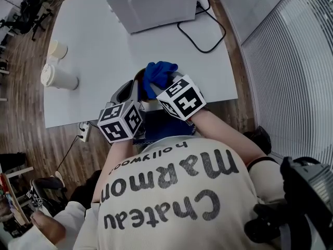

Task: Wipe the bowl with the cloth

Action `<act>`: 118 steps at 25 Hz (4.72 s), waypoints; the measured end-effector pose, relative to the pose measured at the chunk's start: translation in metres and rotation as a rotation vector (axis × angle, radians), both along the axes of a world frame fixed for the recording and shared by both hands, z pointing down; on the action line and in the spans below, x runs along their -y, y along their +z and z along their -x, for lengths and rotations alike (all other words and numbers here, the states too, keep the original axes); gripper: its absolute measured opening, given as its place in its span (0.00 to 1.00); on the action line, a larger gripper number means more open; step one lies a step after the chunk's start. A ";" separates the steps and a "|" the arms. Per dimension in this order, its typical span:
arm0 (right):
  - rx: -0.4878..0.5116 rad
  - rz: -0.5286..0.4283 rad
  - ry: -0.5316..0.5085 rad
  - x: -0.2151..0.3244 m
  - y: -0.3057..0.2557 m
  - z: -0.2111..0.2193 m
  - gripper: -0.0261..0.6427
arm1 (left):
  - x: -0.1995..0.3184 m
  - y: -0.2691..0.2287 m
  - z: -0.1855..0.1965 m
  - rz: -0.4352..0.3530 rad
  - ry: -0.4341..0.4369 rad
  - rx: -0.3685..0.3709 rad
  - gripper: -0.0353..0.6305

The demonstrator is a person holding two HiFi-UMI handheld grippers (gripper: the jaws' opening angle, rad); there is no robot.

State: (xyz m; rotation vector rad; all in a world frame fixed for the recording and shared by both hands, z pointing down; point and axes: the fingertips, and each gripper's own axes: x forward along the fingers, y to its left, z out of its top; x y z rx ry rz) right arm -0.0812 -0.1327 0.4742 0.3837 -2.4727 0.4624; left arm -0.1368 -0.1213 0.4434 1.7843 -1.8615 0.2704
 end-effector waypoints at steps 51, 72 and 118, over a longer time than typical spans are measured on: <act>-0.147 -0.389 -0.139 0.016 0.012 -0.006 0.13 | -0.013 0.005 -0.005 0.055 0.109 0.050 0.14; 0.125 0.045 0.034 -0.059 -0.042 0.085 0.13 | -0.033 -0.034 0.074 -0.143 -0.078 -0.152 0.10; 0.019 0.029 0.741 -0.004 -0.035 -0.117 0.13 | 0.031 0.047 0.024 0.165 0.392 -0.200 0.09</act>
